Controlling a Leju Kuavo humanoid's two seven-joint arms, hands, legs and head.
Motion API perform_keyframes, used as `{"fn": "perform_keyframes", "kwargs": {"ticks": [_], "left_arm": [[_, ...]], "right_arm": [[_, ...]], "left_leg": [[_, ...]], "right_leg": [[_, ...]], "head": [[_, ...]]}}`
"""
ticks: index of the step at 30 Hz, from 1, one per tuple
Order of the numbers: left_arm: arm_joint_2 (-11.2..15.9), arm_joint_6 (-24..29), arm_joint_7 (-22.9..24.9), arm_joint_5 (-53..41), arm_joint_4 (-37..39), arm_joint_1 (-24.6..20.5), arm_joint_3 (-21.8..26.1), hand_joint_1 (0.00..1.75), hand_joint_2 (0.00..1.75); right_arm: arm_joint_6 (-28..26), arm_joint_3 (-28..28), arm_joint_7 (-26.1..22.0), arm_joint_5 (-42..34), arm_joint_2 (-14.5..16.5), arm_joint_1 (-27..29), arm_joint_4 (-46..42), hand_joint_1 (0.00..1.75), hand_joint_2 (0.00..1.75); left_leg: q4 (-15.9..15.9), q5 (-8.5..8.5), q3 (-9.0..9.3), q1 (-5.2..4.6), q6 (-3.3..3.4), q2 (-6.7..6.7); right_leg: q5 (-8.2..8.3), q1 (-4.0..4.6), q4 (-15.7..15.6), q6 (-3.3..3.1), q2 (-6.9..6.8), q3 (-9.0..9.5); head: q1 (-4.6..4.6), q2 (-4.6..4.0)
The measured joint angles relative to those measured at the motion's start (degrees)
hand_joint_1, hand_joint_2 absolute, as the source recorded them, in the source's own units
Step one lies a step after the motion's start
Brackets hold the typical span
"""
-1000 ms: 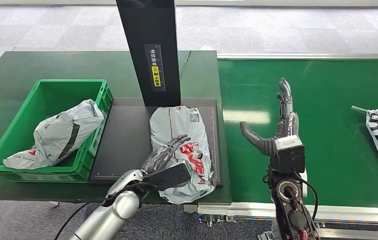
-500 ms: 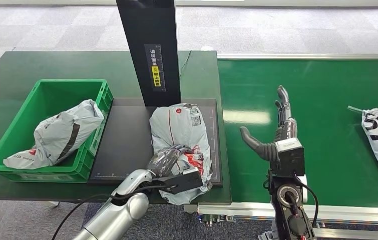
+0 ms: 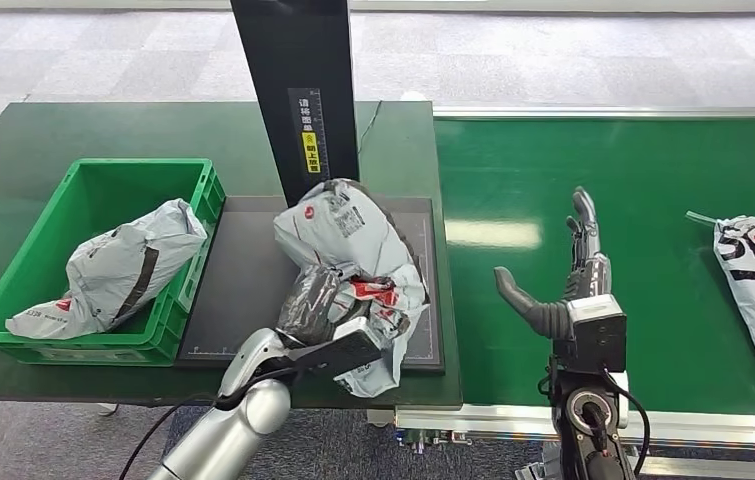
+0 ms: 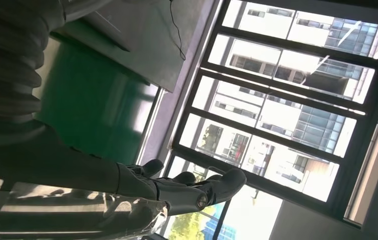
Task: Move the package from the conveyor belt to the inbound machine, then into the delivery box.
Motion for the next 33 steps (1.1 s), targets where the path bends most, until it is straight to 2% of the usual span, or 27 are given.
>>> {"fn": "perform_keyframes", "kwargs": {"ticks": [6, 8, 20, 26, 29, 33], "left_arm": [[0.6, 14.1, -9.2, -3.3, -9.3, 2.2, 1.0, 1.75, 1.75], [0.9, 16.7, -10.6, -4.8, -11.8, 2.8, 0.9, 1.75, 1.75], [1.9, 18.0, -11.5, -5.5, -17.0, 4.5, 0.9, 1.75, 1.75], [2.3, 26.2, -15.9, -6.0, -20.7, 6.0, 0.6, 1.75, 1.75], [2.7, 26.8, -14.6, -5.8, -23.0, 7.0, 1.4, 1.75, 1.75], [3.0, 27.0, -10.8, -7.7, -23.5, 7.1, 4.9, 1.75, 1.75]], "right_arm": [[0.6, -0.8, 0.0, -0.2, 0.0, 0.9, -1.0, 0.0, 1.75], [0.8, -0.9, 0.0, -0.2, 0.1, 0.9, -1.0, 0.0, 1.75], [0.9, -1.1, 0.0, -0.2, 0.2, 0.9, -1.0, 0.0, 1.75], [0.8, -1.1, -0.3, -0.8, 0.2, 0.9, -1.0, 0.0, 1.75], [0.7, -1.2, -0.4, -1.0, 0.1, 1.6, -1.4, 0.0, 1.75], [0.6, -1.2, -0.5, -0.8, 0.2, 3.1, -2.4, 0.0, 1.75]], "left_leg": [[0.0, 0.0, -0.01, 0.0, 0.0, 0.0], [0.0, 0.0, -0.01, 0.0, 0.0, 0.0], [0.0, 0.0, 0.0, 0.0, 0.0, 0.0], [0.0, 0.0, 0.0, 0.0, 0.0, 0.01], [0.0, 0.0, -0.01, 0.0, 0.0, 0.0], [0.0, 0.0, 0.01, 0.0, 0.0, 0.01]], "right_leg": [[0.0, 0.0, 0.0, 0.0, 0.0, 0.01], [0.0, 0.0, 0.0, 0.0, 0.0, 0.01], [0.0, 0.0, 0.0, 0.0, 0.0, 0.0], [-0.01, 0.0, 0.0, 0.0, 0.0, 0.0], [-0.02, 0.0, 0.0, 0.01, -0.01, 0.0], [-0.02, 0.0, 0.0, 0.0, 0.0, 0.02]], "head": [[0.01, 0.0], [0.01, 0.0], [0.01, 0.0], [0.01, 0.0], [0.01, 0.0], [0.01, 0.0]]}}
